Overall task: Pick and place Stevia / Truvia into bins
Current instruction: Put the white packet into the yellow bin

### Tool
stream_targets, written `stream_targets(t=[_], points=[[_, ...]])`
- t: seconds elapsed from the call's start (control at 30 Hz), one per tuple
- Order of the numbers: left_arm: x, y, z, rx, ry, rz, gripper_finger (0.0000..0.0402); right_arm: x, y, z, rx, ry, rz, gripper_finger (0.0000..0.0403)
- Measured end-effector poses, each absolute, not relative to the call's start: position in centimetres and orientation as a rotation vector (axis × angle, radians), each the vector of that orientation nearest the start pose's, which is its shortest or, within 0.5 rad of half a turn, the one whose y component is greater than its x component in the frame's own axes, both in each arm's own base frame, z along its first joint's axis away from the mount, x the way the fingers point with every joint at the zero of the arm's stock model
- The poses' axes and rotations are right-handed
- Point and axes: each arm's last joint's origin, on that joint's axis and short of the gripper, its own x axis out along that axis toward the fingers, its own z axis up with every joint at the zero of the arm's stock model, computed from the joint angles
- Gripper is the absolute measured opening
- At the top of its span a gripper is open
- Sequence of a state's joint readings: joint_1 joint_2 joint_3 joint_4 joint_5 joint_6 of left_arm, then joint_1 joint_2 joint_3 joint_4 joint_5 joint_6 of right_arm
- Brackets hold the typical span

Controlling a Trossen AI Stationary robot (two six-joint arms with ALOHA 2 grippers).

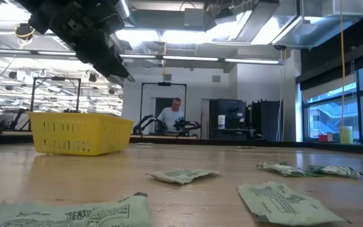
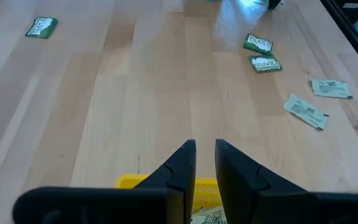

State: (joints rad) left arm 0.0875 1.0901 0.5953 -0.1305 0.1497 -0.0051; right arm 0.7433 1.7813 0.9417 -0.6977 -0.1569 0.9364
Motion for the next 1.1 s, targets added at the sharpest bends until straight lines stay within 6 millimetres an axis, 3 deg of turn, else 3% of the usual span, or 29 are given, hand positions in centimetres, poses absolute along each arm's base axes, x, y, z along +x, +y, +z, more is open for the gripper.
stream_targets(t=[0.2, 0.5, 0.83, 1.1], points=[[22.0, 1.5, 21.8, -0.079, 0.621, -0.058, 0.0053, 20.8, 19.7, 12.3, 0.293, 1.655, -0.088, 0.0004], [22.0, 1.5, 21.8, -0.078, 0.621, -0.059, 0.0053, 22.4, 21.0, 14.0, 0.307, 1.589, -0.076, 0.0001], [22.0, 1.5, 21.8, -0.077, 0.615, -0.059, 0.0056, 24.7, 21.8, 16.9, 0.320, 1.429, -0.090, 0.0001], [22.0, 1.5, 21.8, -0.076, 0.614, -0.056, 0.0054, 28.3, 20.6, 20.5, 0.284, 1.295, -0.042, 0.0000]])
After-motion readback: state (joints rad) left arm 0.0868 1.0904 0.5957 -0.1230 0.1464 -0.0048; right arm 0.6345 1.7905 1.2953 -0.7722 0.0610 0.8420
